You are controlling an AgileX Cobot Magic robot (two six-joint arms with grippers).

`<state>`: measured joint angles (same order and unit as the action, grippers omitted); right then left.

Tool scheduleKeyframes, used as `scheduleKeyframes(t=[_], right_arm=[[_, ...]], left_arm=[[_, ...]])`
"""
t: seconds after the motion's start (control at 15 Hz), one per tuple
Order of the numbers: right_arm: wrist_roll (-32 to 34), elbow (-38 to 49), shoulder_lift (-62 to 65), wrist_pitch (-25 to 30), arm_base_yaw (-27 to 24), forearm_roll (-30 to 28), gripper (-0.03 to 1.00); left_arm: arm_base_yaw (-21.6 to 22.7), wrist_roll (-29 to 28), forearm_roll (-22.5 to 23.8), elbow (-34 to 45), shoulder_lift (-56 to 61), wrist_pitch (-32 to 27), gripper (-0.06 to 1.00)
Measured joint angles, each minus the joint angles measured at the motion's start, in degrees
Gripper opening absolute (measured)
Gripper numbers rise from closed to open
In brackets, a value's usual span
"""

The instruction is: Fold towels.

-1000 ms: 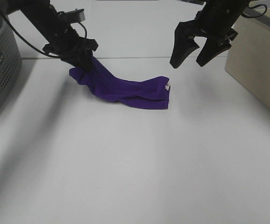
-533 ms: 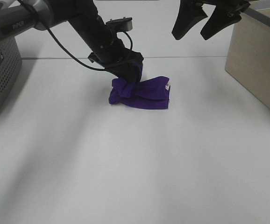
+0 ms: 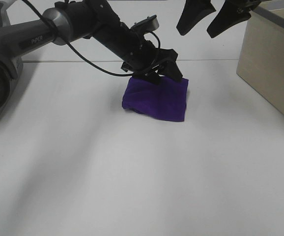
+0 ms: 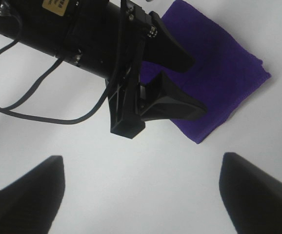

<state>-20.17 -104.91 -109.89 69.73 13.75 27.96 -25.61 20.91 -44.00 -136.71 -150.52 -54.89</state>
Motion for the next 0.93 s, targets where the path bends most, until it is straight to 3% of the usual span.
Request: scheduleKeyframes(t=[0.2, 0.33, 0.47, 0.6, 0.73, 0.87, 0.93], right_arm=[[-0.06, 0.0, 2.18, 0.06, 0.0, 0.06, 0.84], [-0.06, 0.0, 2.75, 0.11, 0.0, -0.17, 0.84], [0.11, 0.0, 3.15, 0.11, 0.0, -1.72, 0.84], [2.23, -1.03, 3.5, -0.17, -1.32, -1.72, 0.84], [4.7, -2.98, 3.5, -0.57, -5.67, -1.78, 0.84], [5.21, -4.87, 3.5, -0.4, -9.91, -1.89, 0.84], [6.93, -5.33, 3.9, -0.34, -14.38, -4.18, 0.84]], left_arm=[[0.0, 2.52, -3.04, 0.0, 0.0, 0.29, 0.67], [0.52, 2.69, -0.74, 0.0, 0.92, -0.63, 0.67], [2.64, 0.11, 7.51, 0.0, 4.64, -2.98, 0.67], [5.73, -7.91, 18.33, 0.0, 9.74, -5.33, 0.67], [8.77, -12.26, 26.01, 0.0, 14.5, -8.88, 0.67], [10.77, -13.01, 31.74, 0.0, 17.02, -13.01, 0.67], [13.52, -13.64, 37.64, 1.2, 19.88, -14.27, 0.67]])
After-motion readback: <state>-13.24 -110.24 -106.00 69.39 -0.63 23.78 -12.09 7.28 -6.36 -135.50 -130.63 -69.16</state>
